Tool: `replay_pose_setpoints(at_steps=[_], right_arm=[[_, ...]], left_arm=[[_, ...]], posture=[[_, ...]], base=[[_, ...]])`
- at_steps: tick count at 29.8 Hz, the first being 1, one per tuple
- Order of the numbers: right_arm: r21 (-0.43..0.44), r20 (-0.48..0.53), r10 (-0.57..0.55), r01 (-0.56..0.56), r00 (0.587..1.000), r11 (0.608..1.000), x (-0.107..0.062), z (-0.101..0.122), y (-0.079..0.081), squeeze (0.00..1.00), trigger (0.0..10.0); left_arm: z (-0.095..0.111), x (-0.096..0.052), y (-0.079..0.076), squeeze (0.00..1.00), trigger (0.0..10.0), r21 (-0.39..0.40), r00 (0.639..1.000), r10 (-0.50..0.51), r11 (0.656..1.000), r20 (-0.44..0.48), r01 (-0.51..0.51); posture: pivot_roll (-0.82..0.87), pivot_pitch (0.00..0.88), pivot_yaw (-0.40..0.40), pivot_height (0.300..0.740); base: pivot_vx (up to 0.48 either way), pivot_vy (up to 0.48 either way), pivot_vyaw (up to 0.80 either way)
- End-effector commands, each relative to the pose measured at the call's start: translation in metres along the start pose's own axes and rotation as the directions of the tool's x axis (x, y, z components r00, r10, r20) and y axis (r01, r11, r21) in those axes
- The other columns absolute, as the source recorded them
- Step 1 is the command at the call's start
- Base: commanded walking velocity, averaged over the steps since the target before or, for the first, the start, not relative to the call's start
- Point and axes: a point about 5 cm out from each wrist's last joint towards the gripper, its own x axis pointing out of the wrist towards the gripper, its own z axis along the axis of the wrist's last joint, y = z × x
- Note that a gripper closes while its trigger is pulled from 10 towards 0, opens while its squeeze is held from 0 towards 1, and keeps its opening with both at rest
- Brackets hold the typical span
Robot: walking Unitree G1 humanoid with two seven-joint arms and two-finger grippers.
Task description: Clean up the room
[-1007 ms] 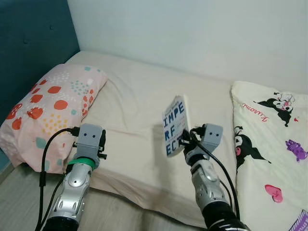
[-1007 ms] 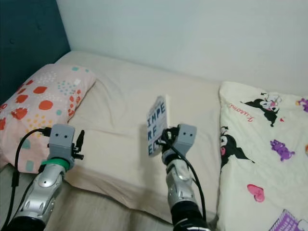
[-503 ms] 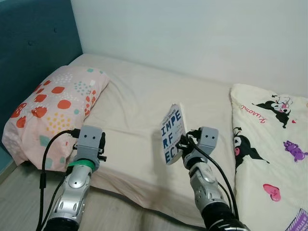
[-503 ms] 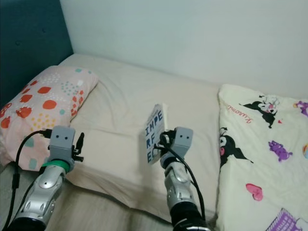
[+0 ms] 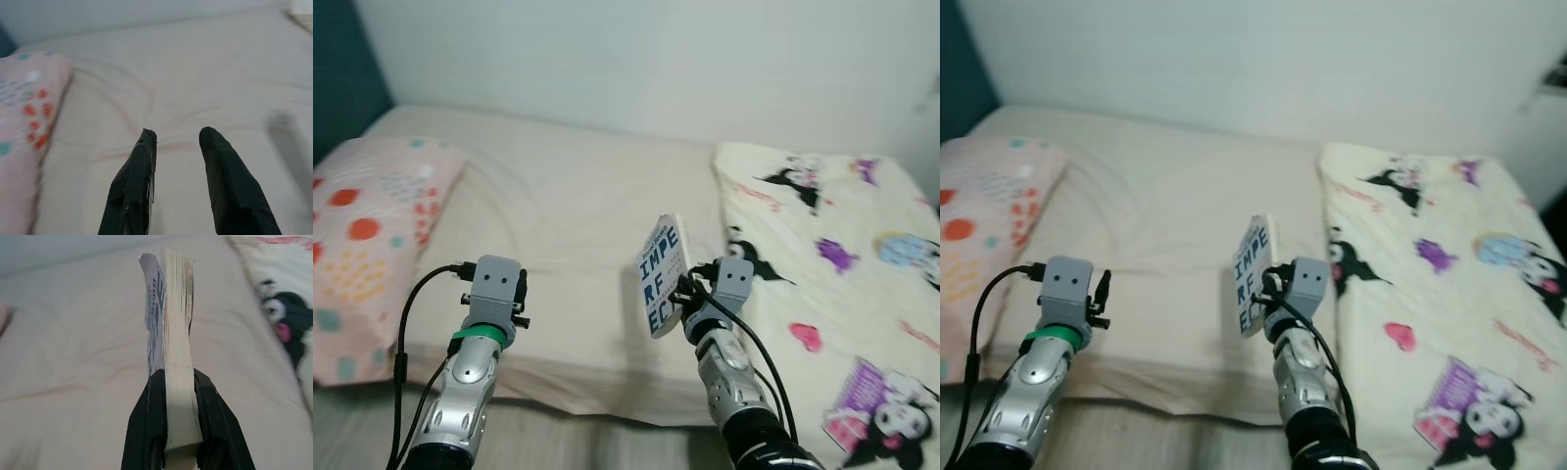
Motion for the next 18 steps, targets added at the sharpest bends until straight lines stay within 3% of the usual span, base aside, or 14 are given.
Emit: replay_pose_setpoints(at_steps=[1, 18], right_arm=[[0.014, 0.004, 0.016, -0.016, 1.000, 1.000, 0.0024, 0.0026, 0.0032, 0.00, 10.0], [0.052, -0.015, 0.029, -0.028, 0.999, 0.998, 0.0027, -0.0009, 0.0061, 0.00, 10.0]], left_arm=[[-0.0059, -0.0037, 0.0003, 0.00, 10.0, 0.002, 1.000, 0.002, 1.000, -0.026, -0.002], [-0.0059, -0.0040, 0.0040, 0.00, 10.0, 0.010, 1.000, 0.012, 1.000, -0.029, -0.012]], posture=[[0.10, 0.000, -0.010, 0.740], [0.11, 0.000, -0.007, 0.740]], base=[[0.000, 0.000, 0.00], [0.000, 0.000, 0.00]])
